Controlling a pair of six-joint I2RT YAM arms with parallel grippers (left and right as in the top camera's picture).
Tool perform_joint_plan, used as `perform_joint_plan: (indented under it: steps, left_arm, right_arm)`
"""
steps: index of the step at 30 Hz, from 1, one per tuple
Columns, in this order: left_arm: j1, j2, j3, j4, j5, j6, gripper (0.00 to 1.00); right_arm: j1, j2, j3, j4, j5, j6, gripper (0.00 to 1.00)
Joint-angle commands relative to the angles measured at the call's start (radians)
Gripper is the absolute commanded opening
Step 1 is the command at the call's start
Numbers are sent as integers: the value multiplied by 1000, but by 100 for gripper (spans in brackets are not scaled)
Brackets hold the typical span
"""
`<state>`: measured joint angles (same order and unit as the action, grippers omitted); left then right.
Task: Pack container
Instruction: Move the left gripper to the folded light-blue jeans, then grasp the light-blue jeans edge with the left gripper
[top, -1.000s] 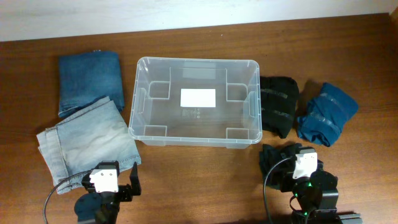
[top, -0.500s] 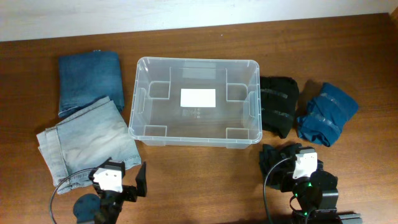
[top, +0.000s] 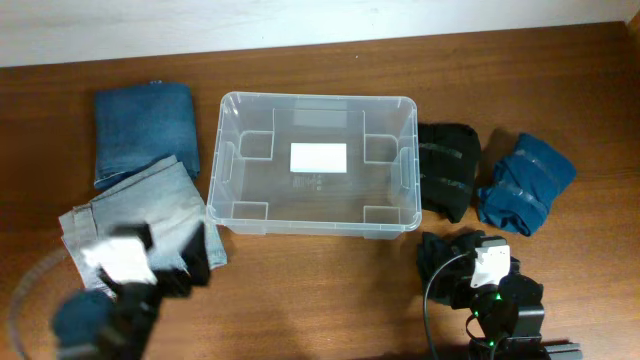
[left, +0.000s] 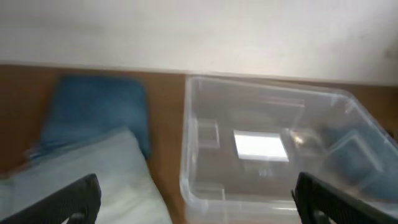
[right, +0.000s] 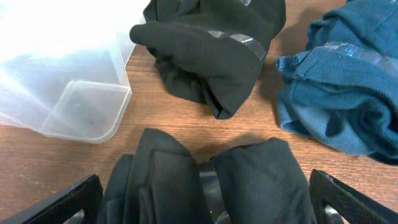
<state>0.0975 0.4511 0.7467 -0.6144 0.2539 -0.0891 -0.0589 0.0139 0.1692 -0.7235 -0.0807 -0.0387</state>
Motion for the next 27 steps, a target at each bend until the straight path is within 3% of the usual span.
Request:
perform_joint_plan:
  steps: [1, 6, 8, 11, 22, 27]
  left_arm:
    - [-3, 249, 290, -113, -34, 19, 100]
    - [-3, 455, 513, -272, -209, 2, 99]
    - [13, 512, 537, -312, -304, -74, 99]
    - [99, 582, 537, -363, -313, -113, 100]
    - [671, 883, 534, -480, 25, -118, 99]
    - [845, 1054, 532, -479, 208, 43, 99]
  right_arm:
    - [-9, -8, -6, 2, -10, -6, 98]
    - [-9, -8, -6, 2, -10, -6, 98]
    - [-9, -8, -6, 2, -10, -6, 98]
    - [-9, -8, -6, 2, -10, -6, 98]
    - [-9, -8, -6, 2, -10, -6, 98]
    - [-9, -8, -6, 2, -10, -6, 98]
